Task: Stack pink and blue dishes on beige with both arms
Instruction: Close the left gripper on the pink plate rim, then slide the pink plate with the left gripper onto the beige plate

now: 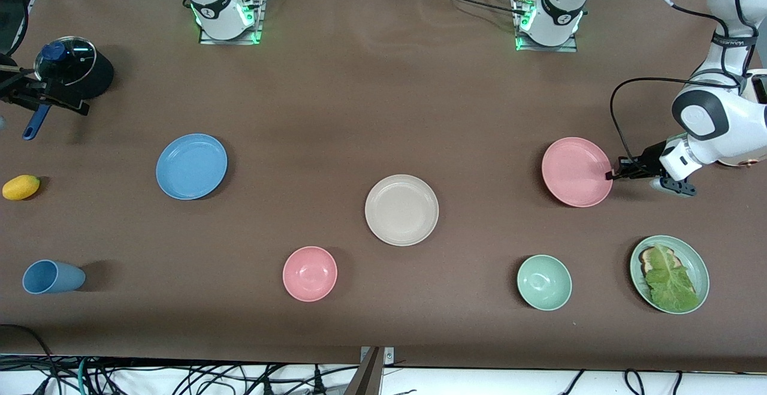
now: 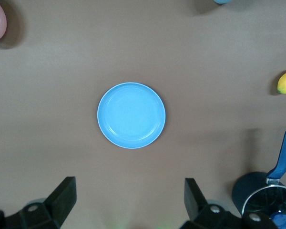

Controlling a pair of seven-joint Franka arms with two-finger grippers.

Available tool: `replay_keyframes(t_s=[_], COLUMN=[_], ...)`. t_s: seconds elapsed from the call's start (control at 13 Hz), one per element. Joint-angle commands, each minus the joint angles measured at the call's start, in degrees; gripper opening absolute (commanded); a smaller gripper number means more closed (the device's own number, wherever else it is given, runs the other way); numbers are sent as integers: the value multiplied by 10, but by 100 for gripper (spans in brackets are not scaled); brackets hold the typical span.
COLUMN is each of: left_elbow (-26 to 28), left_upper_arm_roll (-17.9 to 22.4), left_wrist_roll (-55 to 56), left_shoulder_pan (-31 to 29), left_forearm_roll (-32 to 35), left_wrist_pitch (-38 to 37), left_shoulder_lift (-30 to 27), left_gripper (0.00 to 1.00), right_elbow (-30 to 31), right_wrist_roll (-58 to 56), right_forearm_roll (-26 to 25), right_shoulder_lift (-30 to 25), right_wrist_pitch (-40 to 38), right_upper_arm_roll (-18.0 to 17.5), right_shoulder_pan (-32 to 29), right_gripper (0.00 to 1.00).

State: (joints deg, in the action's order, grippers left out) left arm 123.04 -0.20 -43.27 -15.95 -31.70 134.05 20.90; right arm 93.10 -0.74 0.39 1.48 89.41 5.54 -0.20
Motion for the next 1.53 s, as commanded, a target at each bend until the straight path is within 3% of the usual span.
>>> replay_keyframes(t_s=[0.0, 0.15, 0.46, 0.77, 0.92, 1.15, 1.46], left_elbow=[-7, -22, -39, -74, -89, -114, -152], left_upper_arm_roll=[-36, -80, -149, -229, -262, -263, -263], left_wrist_roll=[117, 222, 352, 540, 607, 700, 807], left_shoulder_pan=[20, 19, 22, 22, 28, 69, 134], left_forearm_roll=[54, 131, 163, 268, 270, 313, 321], left_wrist_pitch=[-11, -11, -11, -12, -12, -12, -12], left_shoulder_lift=[-42, -57, -60, -57, -47, -28, 4], left_gripper=[0, 0, 0, 0, 0, 0, 0], right_elbow=[5, 5, 5, 5, 5, 5, 5], right_wrist_roll=[-4, -4, -4, -4, -4, -4, -4], right_forearm_roll=[6, 6, 7, 6, 7, 7, 7], right_shoulder_lift=[-13, -13, -13, -13, -13, -13, -13], right_wrist_pitch=[-6, -6, -6, -6, -6, -6, -6], right_upper_arm_roll=[3, 3, 3, 3, 3, 3, 3], right_shoulder_pan=[1, 1, 1, 1, 1, 1, 1], right_gripper=[100, 100, 100, 100, 100, 100, 100])
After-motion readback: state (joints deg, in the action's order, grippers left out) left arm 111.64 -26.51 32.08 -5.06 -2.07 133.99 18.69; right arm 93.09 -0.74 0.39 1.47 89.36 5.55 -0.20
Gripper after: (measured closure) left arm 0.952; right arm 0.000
